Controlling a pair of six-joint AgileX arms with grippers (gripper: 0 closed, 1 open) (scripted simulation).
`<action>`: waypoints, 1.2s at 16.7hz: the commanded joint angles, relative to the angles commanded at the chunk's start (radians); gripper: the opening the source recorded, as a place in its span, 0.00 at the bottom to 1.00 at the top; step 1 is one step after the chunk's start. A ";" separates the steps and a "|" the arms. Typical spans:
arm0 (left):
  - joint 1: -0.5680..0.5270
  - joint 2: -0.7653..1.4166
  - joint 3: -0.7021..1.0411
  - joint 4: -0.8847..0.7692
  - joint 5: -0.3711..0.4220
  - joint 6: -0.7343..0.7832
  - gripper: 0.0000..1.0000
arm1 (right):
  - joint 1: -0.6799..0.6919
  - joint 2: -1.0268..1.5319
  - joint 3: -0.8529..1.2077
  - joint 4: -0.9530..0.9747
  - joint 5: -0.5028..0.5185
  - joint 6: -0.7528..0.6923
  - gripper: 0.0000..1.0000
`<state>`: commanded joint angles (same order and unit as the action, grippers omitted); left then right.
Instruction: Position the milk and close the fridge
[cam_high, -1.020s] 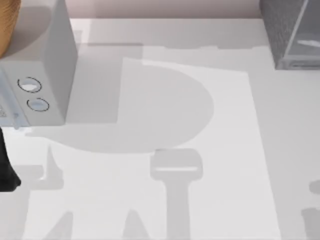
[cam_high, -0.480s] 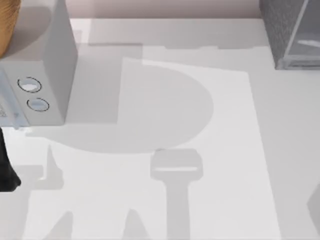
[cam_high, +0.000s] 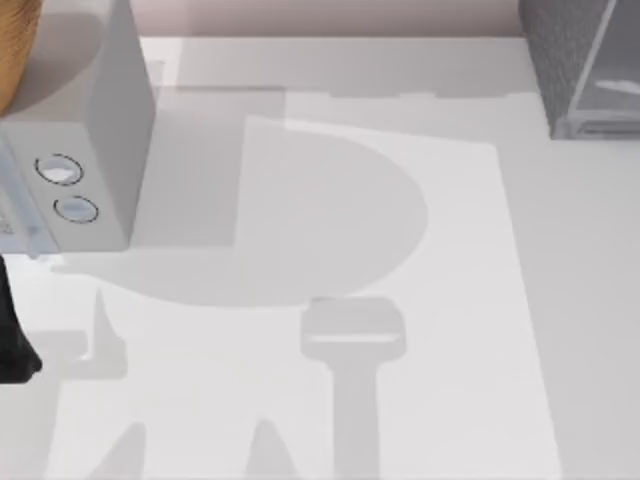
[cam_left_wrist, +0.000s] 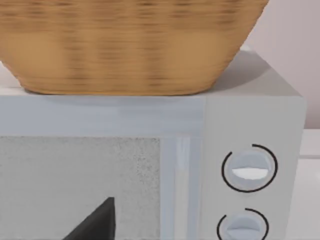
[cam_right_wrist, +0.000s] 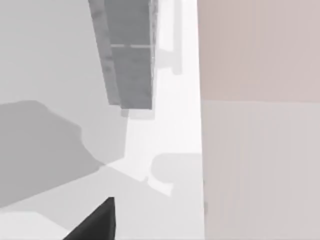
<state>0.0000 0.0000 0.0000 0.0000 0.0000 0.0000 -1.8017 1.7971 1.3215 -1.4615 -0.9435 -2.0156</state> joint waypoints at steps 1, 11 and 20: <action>0.000 0.000 0.000 0.000 0.000 0.000 1.00 | -0.007 0.012 0.005 -0.001 -0.006 -0.008 1.00; 0.000 0.000 0.000 0.000 0.000 0.000 1.00 | 0.071 0.020 -0.001 0.094 0.017 0.096 1.00; 0.000 0.000 0.000 0.000 0.000 0.000 1.00 | 0.499 0.026 -0.008 0.684 0.126 0.826 1.00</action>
<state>0.0000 0.0000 0.0000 0.0000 0.0000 0.0000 -1.3030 1.8228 1.3139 -0.7770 -0.8176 -1.1892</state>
